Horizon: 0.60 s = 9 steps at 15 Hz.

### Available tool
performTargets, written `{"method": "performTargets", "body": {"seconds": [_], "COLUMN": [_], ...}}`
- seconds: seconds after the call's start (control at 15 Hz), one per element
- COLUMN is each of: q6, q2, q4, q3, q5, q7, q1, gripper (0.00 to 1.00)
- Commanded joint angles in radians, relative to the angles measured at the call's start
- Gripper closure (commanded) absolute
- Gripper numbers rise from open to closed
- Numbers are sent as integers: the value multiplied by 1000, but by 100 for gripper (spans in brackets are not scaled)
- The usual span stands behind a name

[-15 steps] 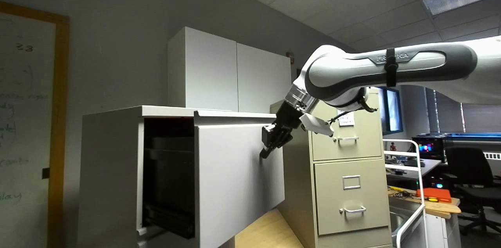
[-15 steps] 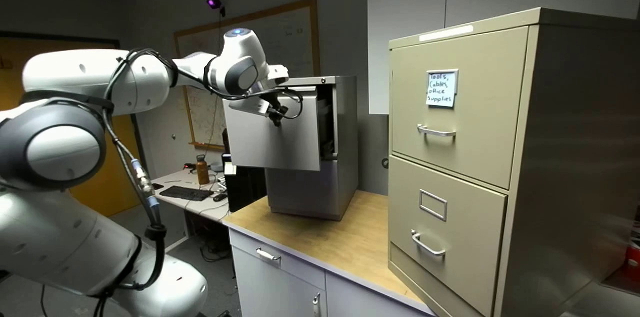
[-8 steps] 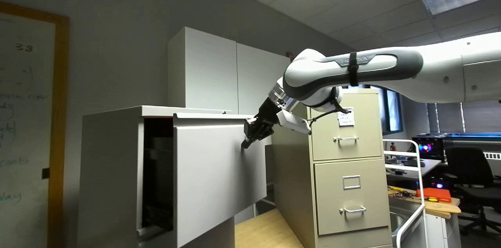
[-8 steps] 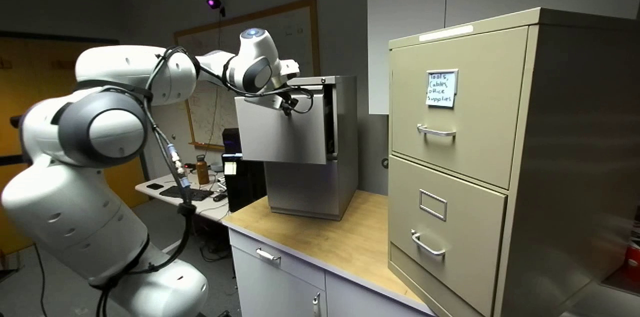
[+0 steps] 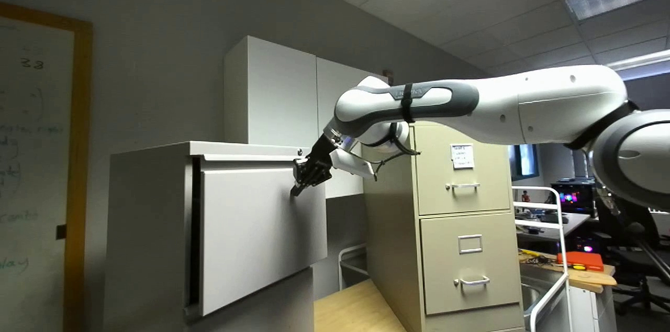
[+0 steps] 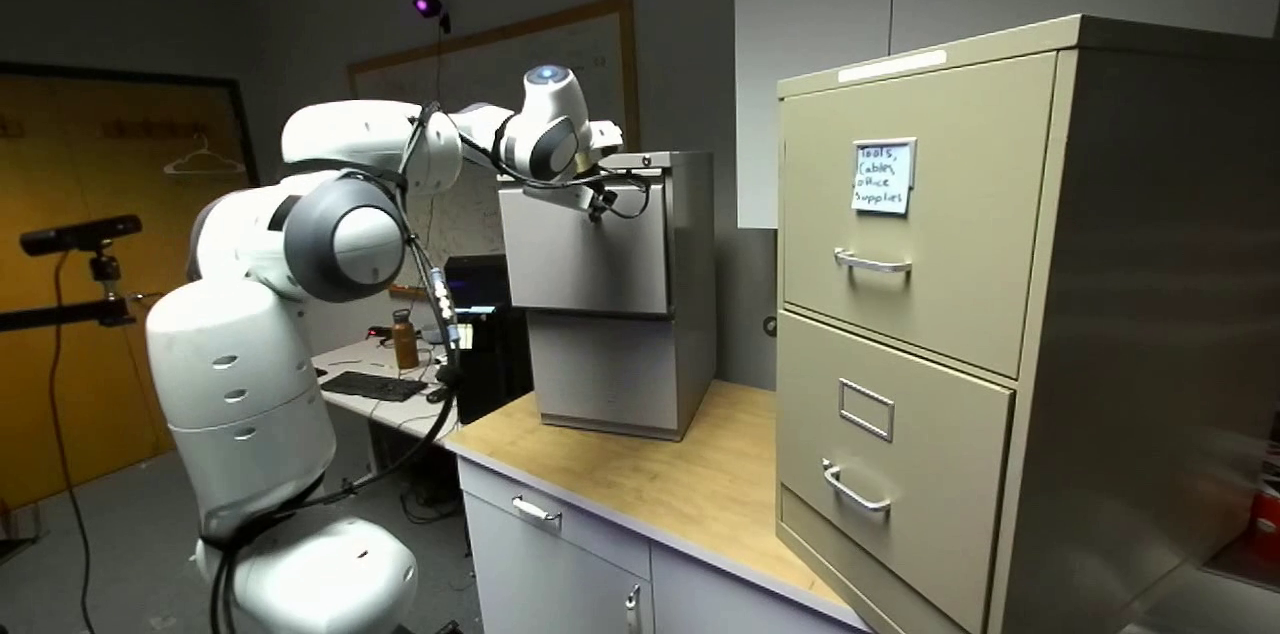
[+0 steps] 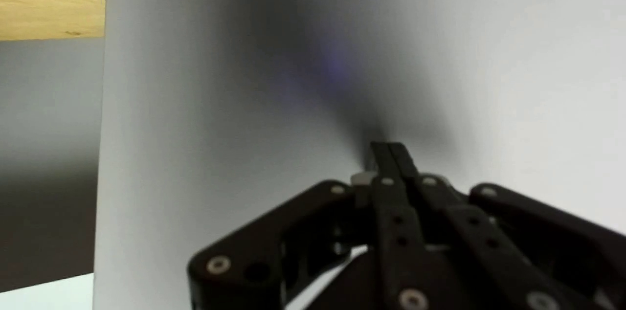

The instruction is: Close the top drawer

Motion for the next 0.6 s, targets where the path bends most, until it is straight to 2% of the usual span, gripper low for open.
{"method": "performTargets", "body": {"seconds": [0.0, 0.47, 0.53], "q6": [-45, -93, -97], "q2": [138, 269, 278], "q4": [210, 393, 404], "q3": [31, 58, 41], "q5": [12, 3, 6], "q7": [-4, 2, -1], "q1": [-4, -12, 3], "gripper": [100, 100, 100]}}
